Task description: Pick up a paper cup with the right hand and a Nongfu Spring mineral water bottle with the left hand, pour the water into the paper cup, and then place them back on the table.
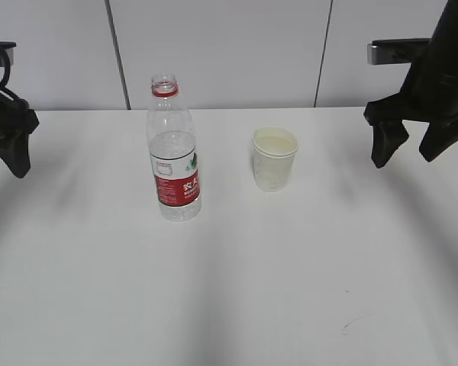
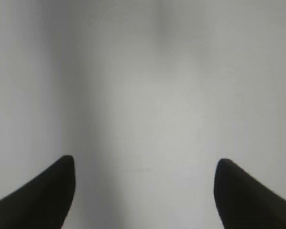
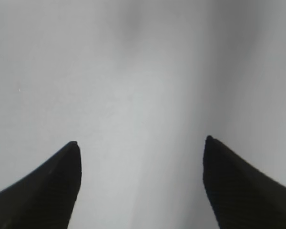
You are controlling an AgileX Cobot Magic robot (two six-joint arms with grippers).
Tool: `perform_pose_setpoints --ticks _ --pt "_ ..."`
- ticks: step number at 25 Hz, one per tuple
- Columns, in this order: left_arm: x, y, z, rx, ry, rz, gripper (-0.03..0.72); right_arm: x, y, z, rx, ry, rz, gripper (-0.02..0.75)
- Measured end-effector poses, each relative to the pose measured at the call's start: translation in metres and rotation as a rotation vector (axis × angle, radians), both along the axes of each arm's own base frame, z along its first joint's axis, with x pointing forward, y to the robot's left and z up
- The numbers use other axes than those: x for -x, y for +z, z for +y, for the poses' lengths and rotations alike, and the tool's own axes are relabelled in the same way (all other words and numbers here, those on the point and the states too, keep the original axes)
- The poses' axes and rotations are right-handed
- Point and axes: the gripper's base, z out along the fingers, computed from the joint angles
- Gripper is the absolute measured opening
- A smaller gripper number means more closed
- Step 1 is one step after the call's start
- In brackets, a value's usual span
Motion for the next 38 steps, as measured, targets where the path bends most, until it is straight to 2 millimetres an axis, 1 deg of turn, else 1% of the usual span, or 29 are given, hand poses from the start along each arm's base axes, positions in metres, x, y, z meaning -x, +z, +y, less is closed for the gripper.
perform_pose_setpoints --ticks 4,6,9,11,14,18,22,26,30,33,38 --pt "0.001 0.003 -0.001 0.015 0.003 -0.007 0.545 0.0 0.0 0.0 0.001 0.0 0.001 0.588" --pt "0.005 0.011 -0.002 0.027 0.006 -0.029 0.545 0.0 0.001 0.0 -0.001 0.0 -0.001 0.588" --pt "0.014 0.024 -0.003 0.047 0.009 -0.062 0.545 0.005 0.003 0.001 -0.011 -0.002 0.001 0.588" --pt "0.024 0.028 -0.002 0.048 0.009 -0.065 0.545 0.013 0.003 0.0 -0.012 -0.003 0.012 0.588" --pt "0.042 0.026 0.0 0.042 0.008 -0.043 0.545 0.032 0.003 -0.002 -0.006 -0.002 0.037 0.588" --pt "0.068 0.019 0.002 0.038 0.009 -0.007 0.545 0.066 0.0 -0.005 0.003 -0.001 0.08 0.588" --pt "0.093 0.019 0.004 0.042 0.01 0.0 0.545 0.093 -0.008 -0.007 0.004 -0.006 0.078 0.588" --pt "0.114 0.021 0.004 0.06 0.014 -0.012 0.545 0.114 -0.018 -0.009 0.006 -0.008 0.092 0.588" --pt "0.134 0.016 0.005 0.06 0.014 -0.016 0.545 0.134 -0.027 -0.01 0.008 -0.009 0.114 0.588" --pt "0.148 0.01 0.007 0.059 0.014 -0.007 0.545 0.148 -0.03 -0.011 0.008 -0.01 0.116 0.588" --pt "0.172 0.004 0.009 0.06 0.013 -0.018 0.545 0.168 -0.024 -0.013 0.005 -0.01 0.085 0.588"
